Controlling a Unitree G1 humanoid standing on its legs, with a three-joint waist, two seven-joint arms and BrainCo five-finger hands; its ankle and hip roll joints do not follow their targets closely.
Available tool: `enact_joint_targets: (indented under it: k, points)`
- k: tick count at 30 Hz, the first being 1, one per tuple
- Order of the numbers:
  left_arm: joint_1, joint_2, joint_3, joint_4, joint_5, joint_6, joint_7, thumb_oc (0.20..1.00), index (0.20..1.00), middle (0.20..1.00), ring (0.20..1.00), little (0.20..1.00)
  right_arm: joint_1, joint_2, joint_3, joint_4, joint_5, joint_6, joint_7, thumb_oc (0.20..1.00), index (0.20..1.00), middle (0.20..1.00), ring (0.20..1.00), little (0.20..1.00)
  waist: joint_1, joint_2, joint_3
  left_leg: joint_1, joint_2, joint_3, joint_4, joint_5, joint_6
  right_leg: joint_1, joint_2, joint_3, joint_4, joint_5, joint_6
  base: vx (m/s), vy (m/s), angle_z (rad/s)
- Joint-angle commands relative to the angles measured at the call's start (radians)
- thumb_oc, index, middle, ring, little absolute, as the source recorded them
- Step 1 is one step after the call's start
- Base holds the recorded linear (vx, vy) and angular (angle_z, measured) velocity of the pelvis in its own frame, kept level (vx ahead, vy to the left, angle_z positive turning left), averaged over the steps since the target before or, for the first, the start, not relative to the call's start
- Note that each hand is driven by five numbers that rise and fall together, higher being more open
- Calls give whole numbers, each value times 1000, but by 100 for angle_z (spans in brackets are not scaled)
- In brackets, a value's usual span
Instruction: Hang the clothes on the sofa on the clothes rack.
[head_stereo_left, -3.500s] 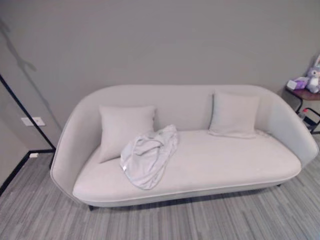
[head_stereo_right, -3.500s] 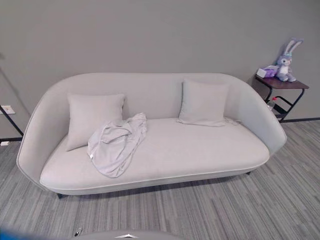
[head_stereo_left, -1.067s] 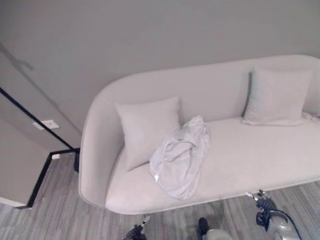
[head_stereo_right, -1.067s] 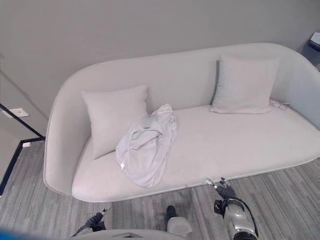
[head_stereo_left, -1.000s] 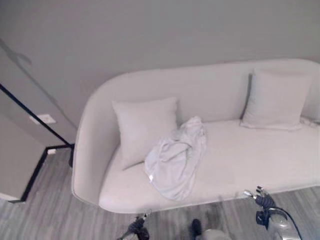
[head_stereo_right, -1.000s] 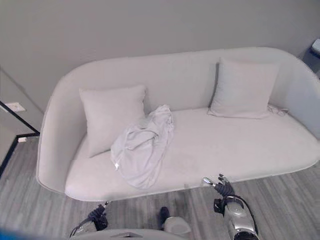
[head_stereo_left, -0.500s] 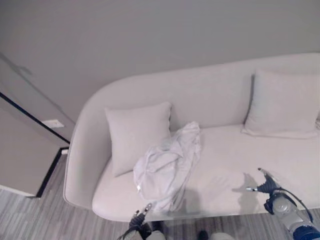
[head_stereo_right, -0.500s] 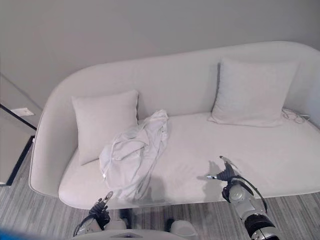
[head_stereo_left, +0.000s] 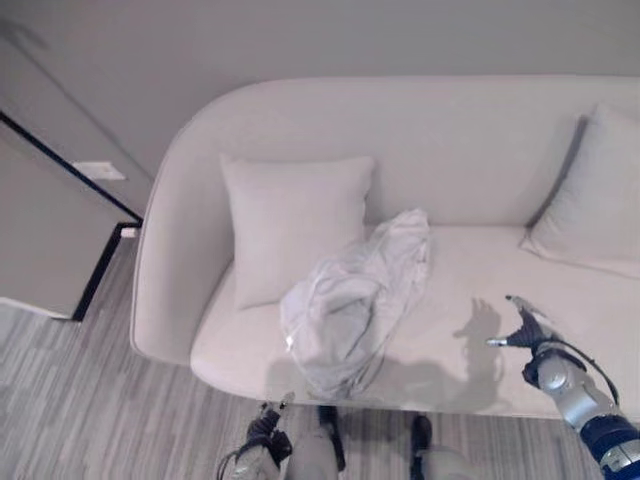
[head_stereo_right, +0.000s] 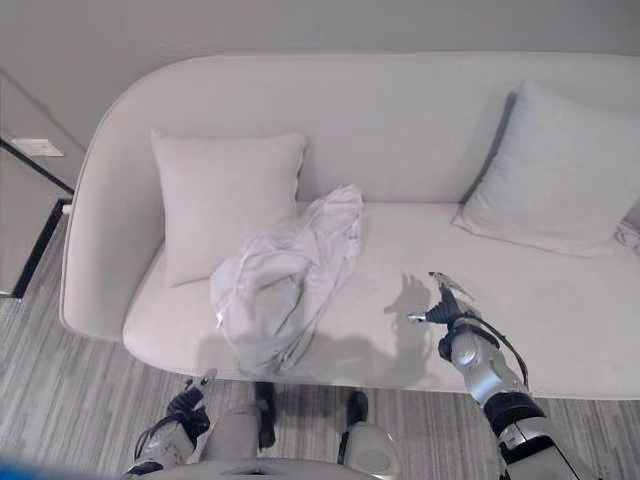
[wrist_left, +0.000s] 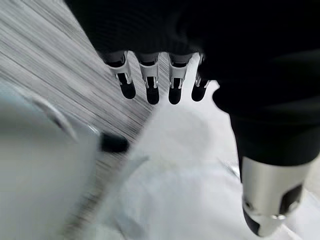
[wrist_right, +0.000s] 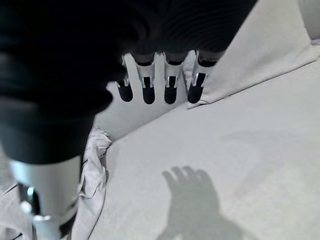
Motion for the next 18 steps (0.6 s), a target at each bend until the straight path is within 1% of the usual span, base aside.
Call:
enact_joint_targets:
  k: [1,3,4,7,9,10,11,12,13,14,15,18]
  points:
    - [-12,18,-25,1,16,-35,17,1000,1000,1000,1000,1000,-20,-3,-6,-55,-15,-32,-55,1000,1000,1000,1000,1000,4,-73,-14,-112,14,-5,99,-55,2,40,-144,79,-6,-14,63,0,0,0]
    - [-25,21,-37,-4,7,-42,25,1000,1000,1000,1000,1000,-55,8,19,-46,-21,-27,-76,1000,1000,1000,1000,1000,16,-77,7,-142,10,-14,110,-58,3,19,-144,78,-3,-7,65,15,-3,3]
    - [-36,25,-56,-25,-1,-52,32,1000,1000,1000,1000,1000,-102,21,46,-6,-25,-22,-97,1000,1000,1000,1000,1000,27,-73,23,-159,8,-17,115,-59,4,2,-146,77,-2,-1,68,19,1,7]
    - [-48,31,-77,-55,-8,-64,43,1000,1000,1000,1000,1000,-157,35,64,37,-7,-19,-122,1000,1000,1000,1000,1000,35,-67,39,-178,4,-20,118,-59,5,-17,-149,77,1,5,71,28,11,5]
    - [-48,31,-77,-55,-8,-64,43,1000,1000,1000,1000,1000,-157,35,64,37,-7,-19,-122,1000,1000,1000,1000,1000,35,-67,39,-178,4,-20,118,-59,5,-17,-149,77,1,5,71,36,30,7]
    - [-59,40,-110,-100,-14,-77,53,1000,1000,1000,1000,1000,-234,55,69,88,22,-16,-177,1000,1000,1000,1000,1000,50,-54,58,-205,-5,-21,123,-62,7,-44,-155,77,-2,17,77,79,75,6]
    - [-67,45,-120,-106,-14,-80,57,1000,1000,1000,1000,1000,-269,62,72,105,29,-15,-202,1000,1000,1000,1000,1000,57,-49,62,-217,-9,-21,127,-65,9,-52,-158,79,-5,21,79,79,76,4]
    - [-67,45,-119,-106,-14,-80,57,1000,1000,1000,1000,1000,-270,62,72,106,29,-15,-202,1000,1000,1000,1000,1000,57,-49,62,-218,-9,-20,128,-66,9,-53,-158,79,-4,21,79,83,63,-4]
    - [-74,52,-128,-108,-12,-82,65,1000,1000,1000,1000,1000,-316,68,70,116,37,-8,-232,1000,1000,1000,1000,1000,64,-42,66,-239,-17,-22,136,-73,12,-66,-166,76,-9,27,85,62,38,-2]
    - [-75,52,-128,-108,-12,-82,65,1000,1000,1000,1000,1000,-317,68,71,117,37,-8,-232,1000,1000,1000,1000,1000,64,-41,65,-240,-17,-22,136,-73,12,-67,-166,76,-9,27,85,126,85,5]
    - [-83,58,-133,-113,-20,-87,74,1000,1000,1000,1000,1000,-360,75,71,138,43,0,-265,1000,1000,1000,1000,1000,74,-34,63,-267,-27,-21,150,-85,16,-78,-176,75,-14,32,91,103,76,9]
    - [-91,67,-143,-128,-21,-93,84,1000,1000,1000,1000,1000,-424,84,59,159,66,5,-314,1000,1000,1000,1000,1000,89,-20,58,-312,-40,-19,183,-107,24,-99,-195,73,-17,38,99,131,88,6]
